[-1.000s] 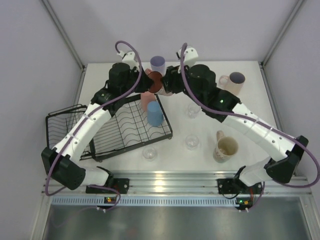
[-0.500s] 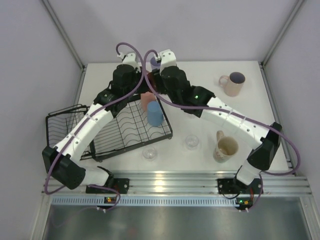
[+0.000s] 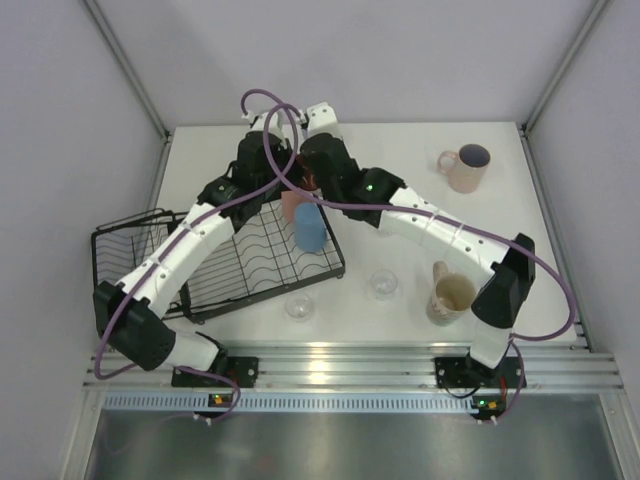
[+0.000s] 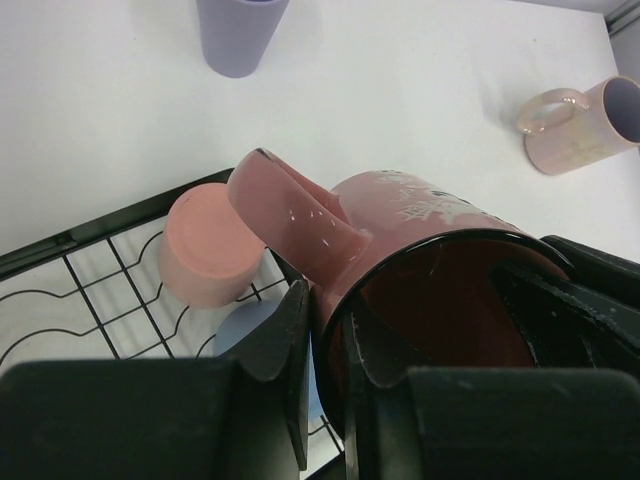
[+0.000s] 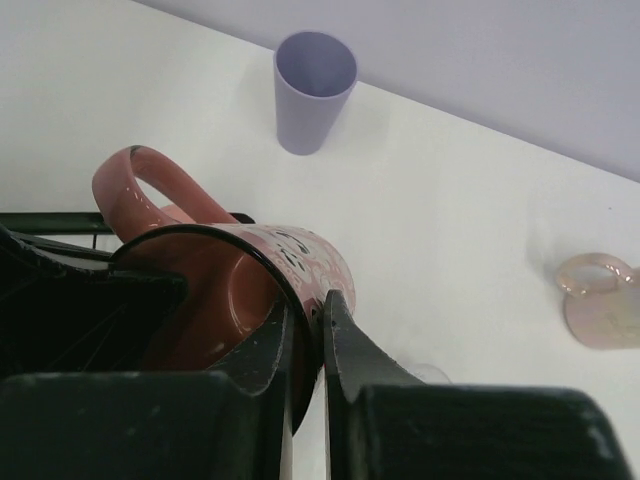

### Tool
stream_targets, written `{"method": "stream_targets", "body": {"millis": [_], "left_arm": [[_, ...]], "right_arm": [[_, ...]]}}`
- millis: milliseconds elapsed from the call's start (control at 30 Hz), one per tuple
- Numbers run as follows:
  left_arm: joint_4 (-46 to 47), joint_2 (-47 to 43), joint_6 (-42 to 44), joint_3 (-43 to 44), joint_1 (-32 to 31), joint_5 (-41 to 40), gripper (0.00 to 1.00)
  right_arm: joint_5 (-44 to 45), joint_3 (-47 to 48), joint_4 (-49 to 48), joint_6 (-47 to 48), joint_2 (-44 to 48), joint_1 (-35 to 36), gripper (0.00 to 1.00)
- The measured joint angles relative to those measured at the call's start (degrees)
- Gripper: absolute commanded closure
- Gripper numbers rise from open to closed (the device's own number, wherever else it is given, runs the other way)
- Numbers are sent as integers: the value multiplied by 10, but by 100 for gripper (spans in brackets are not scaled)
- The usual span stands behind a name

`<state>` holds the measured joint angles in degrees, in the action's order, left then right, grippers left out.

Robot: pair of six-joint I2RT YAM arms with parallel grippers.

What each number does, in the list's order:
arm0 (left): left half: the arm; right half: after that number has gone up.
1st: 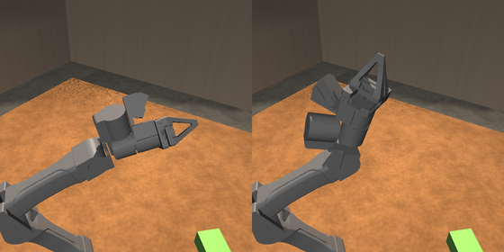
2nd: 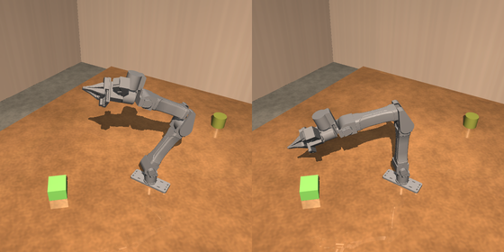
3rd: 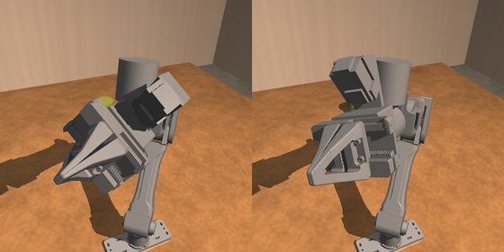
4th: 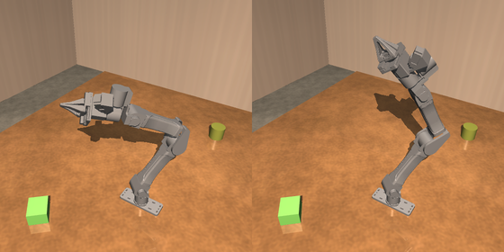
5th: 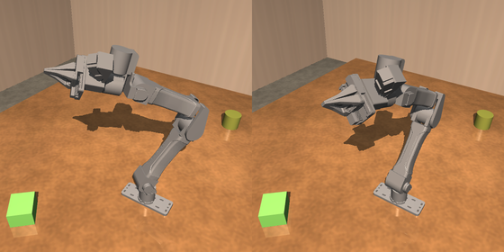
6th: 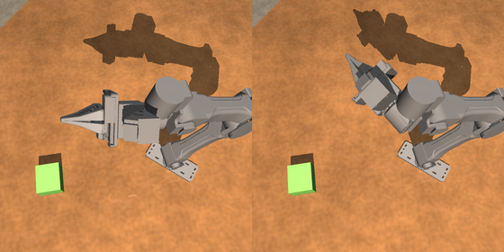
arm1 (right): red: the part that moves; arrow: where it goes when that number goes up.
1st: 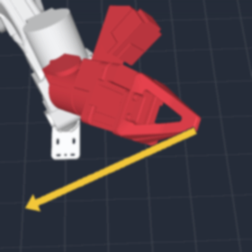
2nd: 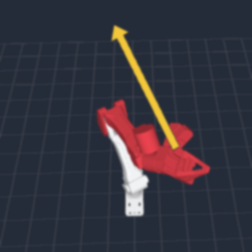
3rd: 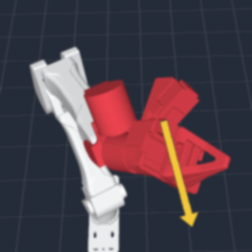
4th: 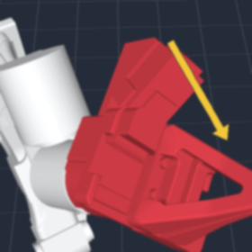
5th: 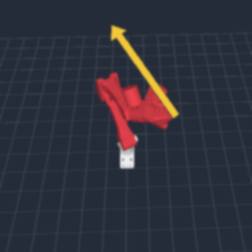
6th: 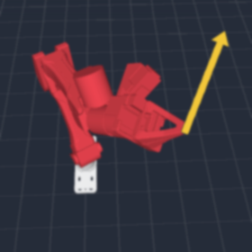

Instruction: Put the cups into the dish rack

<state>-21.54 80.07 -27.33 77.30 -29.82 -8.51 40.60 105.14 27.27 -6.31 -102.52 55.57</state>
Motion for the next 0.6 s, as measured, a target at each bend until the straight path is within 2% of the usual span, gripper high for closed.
{"method": "stream_targets", "body": {"millis": [233, 300, 500, 600], "left_arm": [[9, 1, -4, -1, -2, 1, 100], [10, 1, -8, -1, -3, 10, 95], [32, 1, -25, -1, -9, 49, 88], [56, 1, -35, -1, -11, 71, 78]], "right_arm": [[18, -11, -13, 13, 3, 0, 100], [20, -40, -43, 26, 19, 0, 100], [23, -128, -128, 83, 82, 0, 100], [22, -159, -167, 113, 108, -2, 100]]}}
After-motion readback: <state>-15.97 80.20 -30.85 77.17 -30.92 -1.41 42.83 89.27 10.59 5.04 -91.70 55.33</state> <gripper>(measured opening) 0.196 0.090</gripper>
